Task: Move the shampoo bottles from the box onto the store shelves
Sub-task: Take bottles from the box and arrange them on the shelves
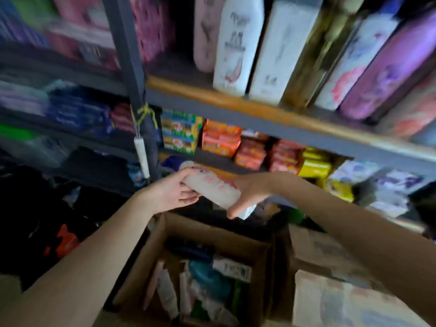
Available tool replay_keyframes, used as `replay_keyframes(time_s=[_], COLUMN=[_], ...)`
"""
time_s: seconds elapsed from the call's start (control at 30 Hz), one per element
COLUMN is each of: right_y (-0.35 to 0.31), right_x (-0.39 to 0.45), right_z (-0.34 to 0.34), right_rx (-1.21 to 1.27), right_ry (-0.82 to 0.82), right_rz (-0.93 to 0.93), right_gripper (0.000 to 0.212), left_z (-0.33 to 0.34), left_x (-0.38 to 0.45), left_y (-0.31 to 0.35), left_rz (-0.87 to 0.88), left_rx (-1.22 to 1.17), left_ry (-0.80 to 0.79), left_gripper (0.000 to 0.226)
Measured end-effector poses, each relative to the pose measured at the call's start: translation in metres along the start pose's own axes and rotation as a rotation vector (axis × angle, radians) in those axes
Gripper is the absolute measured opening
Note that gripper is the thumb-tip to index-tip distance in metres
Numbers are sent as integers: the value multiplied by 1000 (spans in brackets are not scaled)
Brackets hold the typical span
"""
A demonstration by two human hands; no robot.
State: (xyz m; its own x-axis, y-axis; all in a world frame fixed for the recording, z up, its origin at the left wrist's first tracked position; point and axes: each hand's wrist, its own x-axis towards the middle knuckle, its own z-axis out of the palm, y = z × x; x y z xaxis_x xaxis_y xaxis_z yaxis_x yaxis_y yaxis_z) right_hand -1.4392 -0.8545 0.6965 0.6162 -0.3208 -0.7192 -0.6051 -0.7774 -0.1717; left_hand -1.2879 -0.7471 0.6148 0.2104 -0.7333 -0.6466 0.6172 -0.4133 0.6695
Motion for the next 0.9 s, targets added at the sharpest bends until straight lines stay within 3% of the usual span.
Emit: replay_keyframes(time_s=[0.1,0.23,0.43,0.57,0.67,0.77,0.9], right_y=[10,23,35,48,67,93,122], right_x=[-50,-92,-124,-121,-107,-93,-79], right_z=[-19,-34,-54,-56,-52,-52,-64], right_rx=[-95,-48,249,570,832,955,952], right_ry=[349,719,1150,1418,1553,1594,1602], right_rz=[44,77,77,39,62,146,272], right_gripper=[76,76,82,88,65,65,66], left_z=[38,94,173,214,244,263,265], left_x=[-42,-88,-123,-122,-106,-84,-60], left_y=[57,110,152,158,153,150,154], left_rz=[211,495,816,901,983,1051,906], left_rx=[181,418,613,783,969,1131,1120], left_ry=[-59,-106,-125,-271,-305,-243,-140], left_gripper=[50,18,42,47,51,52,30])
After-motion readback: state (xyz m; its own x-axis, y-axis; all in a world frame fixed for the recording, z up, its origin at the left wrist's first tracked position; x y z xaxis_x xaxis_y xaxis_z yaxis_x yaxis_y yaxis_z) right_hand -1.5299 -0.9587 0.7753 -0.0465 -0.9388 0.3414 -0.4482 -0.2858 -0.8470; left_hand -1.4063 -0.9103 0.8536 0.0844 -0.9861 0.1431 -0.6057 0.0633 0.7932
